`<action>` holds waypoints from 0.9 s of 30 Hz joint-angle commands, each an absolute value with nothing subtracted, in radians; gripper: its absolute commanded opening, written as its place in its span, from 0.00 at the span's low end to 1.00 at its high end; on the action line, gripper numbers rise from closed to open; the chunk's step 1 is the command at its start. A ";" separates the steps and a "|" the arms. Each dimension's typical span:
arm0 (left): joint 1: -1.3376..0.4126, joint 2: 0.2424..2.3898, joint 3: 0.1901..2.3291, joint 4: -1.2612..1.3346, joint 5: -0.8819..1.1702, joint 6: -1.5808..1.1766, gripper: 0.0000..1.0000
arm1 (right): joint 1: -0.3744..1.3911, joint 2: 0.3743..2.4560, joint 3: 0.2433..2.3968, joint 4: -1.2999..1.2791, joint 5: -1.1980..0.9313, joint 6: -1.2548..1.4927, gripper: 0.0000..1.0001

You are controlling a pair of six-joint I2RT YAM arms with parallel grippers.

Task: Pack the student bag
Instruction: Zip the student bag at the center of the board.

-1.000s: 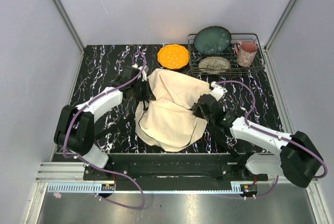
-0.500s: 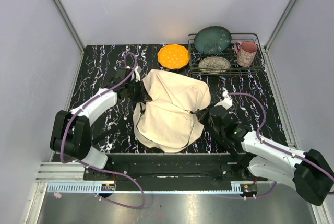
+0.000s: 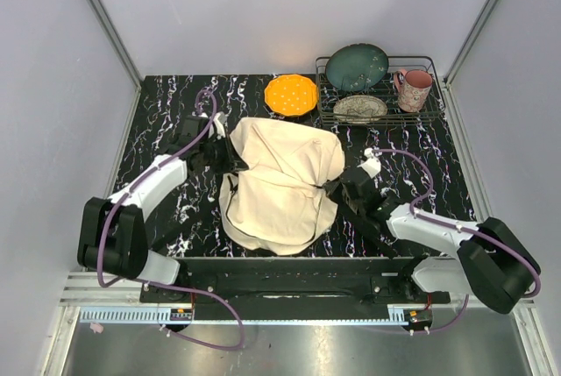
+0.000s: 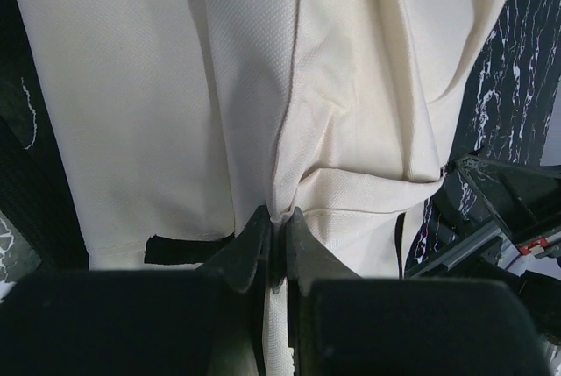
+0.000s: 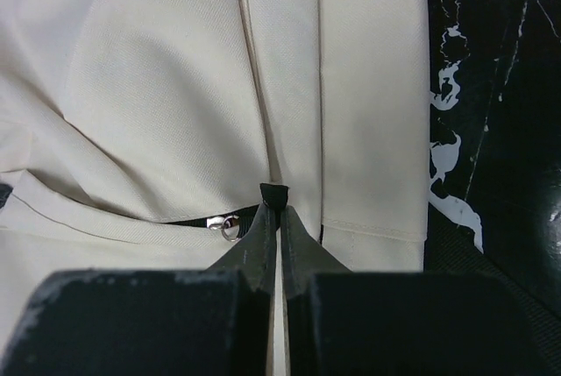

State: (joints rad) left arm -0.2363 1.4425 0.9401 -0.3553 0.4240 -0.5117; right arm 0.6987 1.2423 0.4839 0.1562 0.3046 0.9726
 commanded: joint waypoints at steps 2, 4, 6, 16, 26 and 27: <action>-0.170 1.348 0.945 -0.334 0.357 -0.457 0.00 | 0.663 1.282 0.479 0.026 0.460 0.916 0.00; -0.131 1.358 0.936 -0.315 0.388 -0.477 0.00 | 0.660 1.330 0.486 0.026 0.471 0.928 0.00; -0.091 1.364 0.920 -0.289 0.469 -0.512 0.00 | 0.655 1.385 0.495 0.029 0.476 0.937 0.00; -0.023 1.353 0.864 -0.267 0.628 -0.511 0.00 | 0.653 1.428 0.494 0.138 0.356 0.914 0.01; -0.175 1.353 0.850 -0.319 0.572 -0.466 0.25 | 0.652 1.224 0.557 0.094 0.230 0.841 0.46; -0.184 1.350 0.857 -0.325 0.560 -0.460 0.29 | 0.649 1.206 0.561 0.072 0.235 0.839 0.55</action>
